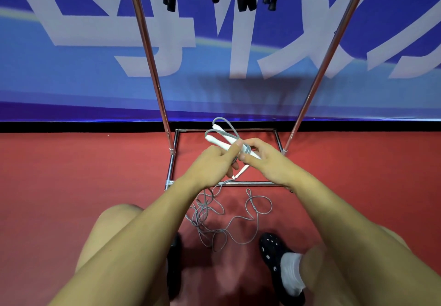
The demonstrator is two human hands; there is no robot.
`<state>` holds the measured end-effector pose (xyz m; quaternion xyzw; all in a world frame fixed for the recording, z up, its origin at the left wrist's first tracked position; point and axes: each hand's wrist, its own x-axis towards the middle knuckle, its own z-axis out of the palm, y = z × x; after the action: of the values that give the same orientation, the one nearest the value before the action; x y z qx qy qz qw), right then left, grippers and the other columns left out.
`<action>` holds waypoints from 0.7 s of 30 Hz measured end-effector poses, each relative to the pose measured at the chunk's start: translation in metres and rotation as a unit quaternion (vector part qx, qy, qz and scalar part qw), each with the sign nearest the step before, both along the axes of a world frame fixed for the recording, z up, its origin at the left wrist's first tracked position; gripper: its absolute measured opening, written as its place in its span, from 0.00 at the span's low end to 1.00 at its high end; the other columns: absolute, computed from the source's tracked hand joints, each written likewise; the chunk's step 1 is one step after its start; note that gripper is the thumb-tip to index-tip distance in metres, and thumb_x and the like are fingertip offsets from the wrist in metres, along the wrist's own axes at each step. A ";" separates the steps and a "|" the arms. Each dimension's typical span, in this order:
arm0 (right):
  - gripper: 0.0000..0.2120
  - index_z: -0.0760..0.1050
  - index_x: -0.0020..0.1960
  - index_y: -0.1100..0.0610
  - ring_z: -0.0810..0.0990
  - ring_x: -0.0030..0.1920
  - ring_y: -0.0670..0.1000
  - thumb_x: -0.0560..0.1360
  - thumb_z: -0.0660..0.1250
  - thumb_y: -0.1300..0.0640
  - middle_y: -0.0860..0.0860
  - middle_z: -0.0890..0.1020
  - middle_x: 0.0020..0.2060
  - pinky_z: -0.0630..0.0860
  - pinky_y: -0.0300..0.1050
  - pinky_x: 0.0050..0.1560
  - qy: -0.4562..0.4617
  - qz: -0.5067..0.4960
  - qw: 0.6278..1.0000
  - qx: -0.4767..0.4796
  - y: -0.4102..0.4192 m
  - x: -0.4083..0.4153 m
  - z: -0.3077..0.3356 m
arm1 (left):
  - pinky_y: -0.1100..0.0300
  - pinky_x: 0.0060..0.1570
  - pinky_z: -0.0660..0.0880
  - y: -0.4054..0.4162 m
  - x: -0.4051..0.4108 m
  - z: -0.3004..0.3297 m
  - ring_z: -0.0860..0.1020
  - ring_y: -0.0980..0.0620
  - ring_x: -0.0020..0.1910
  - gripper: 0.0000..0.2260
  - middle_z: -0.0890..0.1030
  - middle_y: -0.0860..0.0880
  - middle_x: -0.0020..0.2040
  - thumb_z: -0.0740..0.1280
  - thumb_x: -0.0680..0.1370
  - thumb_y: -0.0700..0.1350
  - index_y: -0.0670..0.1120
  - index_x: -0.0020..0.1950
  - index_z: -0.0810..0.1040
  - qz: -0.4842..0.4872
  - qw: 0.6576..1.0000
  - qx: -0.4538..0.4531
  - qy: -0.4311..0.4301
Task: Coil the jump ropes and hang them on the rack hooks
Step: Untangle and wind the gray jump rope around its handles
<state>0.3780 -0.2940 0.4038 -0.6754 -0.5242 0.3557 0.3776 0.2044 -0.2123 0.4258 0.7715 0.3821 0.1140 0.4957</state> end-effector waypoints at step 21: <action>0.24 0.71 0.73 0.58 0.79 0.47 0.55 0.78 0.70 0.56 0.63 0.76 0.51 0.79 0.52 0.52 0.328 0.093 0.940 -0.027 -0.010 -0.001 0.019 | 0.62 0.34 0.65 -0.004 -0.005 0.016 0.66 0.53 0.31 0.28 0.75 0.47 0.31 0.52 0.87 0.56 0.41 0.45 0.85 -0.094 0.991 -0.048 -0.076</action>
<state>0.3773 -0.3043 0.4226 -0.4798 -0.4218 0.6047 0.4756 0.1999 -0.2167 0.4420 0.7683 0.2738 0.1068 0.5686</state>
